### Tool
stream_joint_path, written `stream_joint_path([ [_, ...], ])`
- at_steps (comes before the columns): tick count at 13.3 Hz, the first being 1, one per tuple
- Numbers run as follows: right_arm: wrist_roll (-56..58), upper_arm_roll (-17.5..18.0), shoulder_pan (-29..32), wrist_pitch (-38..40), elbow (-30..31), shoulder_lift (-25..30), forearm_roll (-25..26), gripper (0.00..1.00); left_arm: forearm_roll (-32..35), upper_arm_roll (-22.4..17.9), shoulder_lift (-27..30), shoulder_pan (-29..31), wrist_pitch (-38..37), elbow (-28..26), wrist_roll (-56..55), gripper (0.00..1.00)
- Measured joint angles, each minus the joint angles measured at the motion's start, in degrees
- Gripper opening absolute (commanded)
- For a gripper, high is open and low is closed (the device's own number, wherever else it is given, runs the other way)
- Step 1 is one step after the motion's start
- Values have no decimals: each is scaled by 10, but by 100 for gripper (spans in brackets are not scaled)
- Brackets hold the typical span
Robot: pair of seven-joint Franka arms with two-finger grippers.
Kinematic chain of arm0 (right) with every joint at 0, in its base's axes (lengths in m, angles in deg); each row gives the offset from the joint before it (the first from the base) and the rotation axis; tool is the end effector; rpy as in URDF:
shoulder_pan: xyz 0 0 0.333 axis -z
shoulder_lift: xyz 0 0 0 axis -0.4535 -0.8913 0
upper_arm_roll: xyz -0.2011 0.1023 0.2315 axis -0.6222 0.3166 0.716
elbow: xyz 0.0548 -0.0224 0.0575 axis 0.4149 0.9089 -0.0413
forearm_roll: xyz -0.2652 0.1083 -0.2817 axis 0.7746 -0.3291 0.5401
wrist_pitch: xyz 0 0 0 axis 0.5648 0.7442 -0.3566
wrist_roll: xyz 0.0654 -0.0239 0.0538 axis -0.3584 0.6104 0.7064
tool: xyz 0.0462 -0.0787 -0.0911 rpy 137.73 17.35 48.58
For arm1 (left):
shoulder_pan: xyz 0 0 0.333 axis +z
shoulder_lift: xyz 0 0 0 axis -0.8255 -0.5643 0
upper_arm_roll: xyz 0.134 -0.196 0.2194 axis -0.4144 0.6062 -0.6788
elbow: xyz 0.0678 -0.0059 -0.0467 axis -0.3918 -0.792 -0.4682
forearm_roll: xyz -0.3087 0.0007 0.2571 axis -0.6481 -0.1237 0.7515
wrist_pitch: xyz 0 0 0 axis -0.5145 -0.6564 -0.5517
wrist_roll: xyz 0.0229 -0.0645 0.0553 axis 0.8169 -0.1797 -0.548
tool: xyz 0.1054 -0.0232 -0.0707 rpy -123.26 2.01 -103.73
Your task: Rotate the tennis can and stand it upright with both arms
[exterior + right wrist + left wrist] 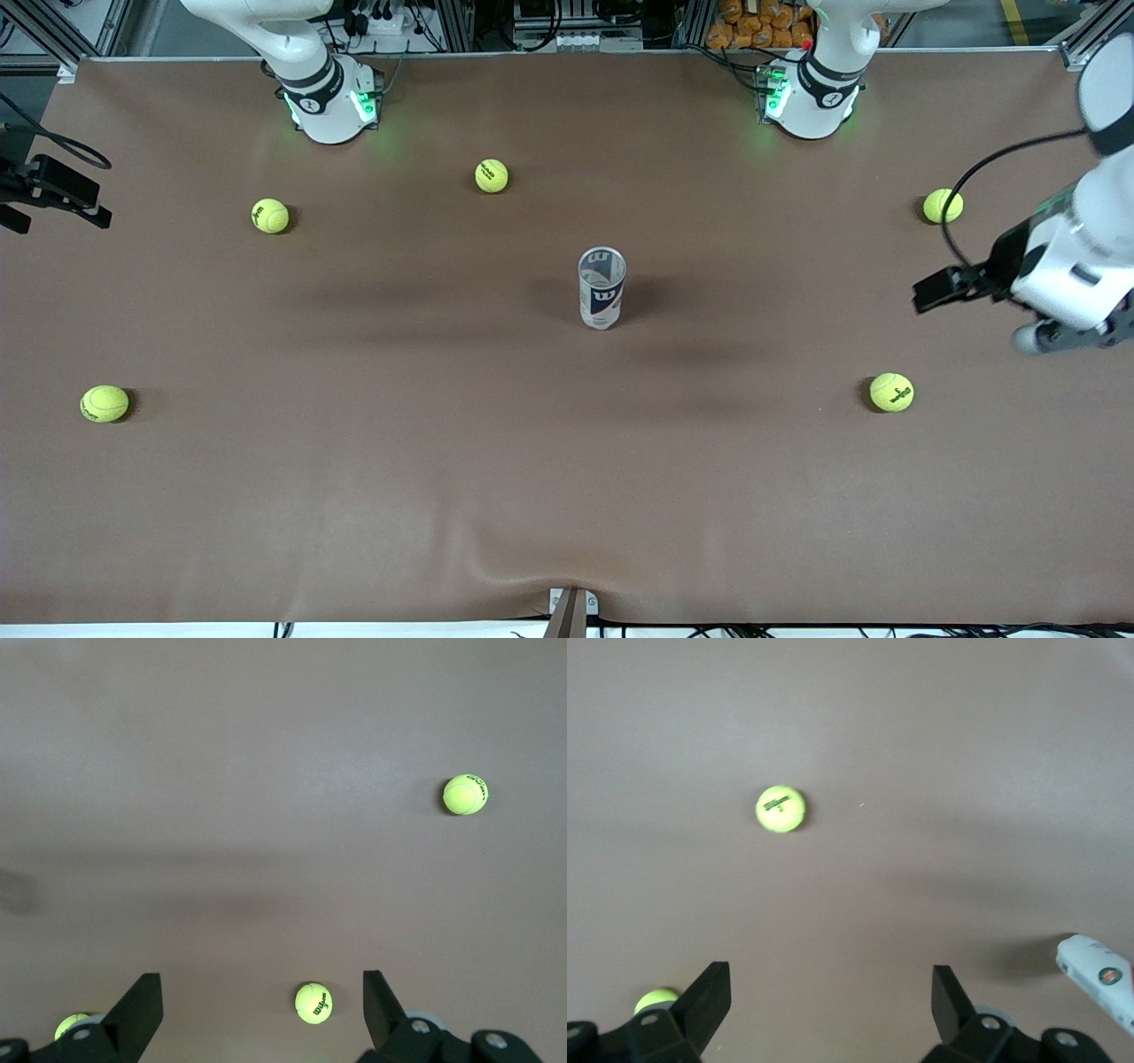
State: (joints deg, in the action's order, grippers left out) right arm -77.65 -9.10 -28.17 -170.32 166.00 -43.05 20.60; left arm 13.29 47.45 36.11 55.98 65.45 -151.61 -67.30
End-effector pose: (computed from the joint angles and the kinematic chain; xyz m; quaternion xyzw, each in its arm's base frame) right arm 0.5484 -0.0399 0.6362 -0.9996 -0.0229 0.0019 0.0158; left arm 0.6163 -0.0691 0.5766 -0.9968 -0.0765 0.0203 0.0064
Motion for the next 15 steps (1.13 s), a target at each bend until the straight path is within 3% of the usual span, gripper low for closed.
stream_joint_path([
  [7,0,1,-1,-1,0,-4,-5,100,0,-19,134,-12,-4,-124,6,100],
  [15,0,1,-1,3,0,-14,-19,100,-12,-60,135,-24,16,-126,51,100],
])
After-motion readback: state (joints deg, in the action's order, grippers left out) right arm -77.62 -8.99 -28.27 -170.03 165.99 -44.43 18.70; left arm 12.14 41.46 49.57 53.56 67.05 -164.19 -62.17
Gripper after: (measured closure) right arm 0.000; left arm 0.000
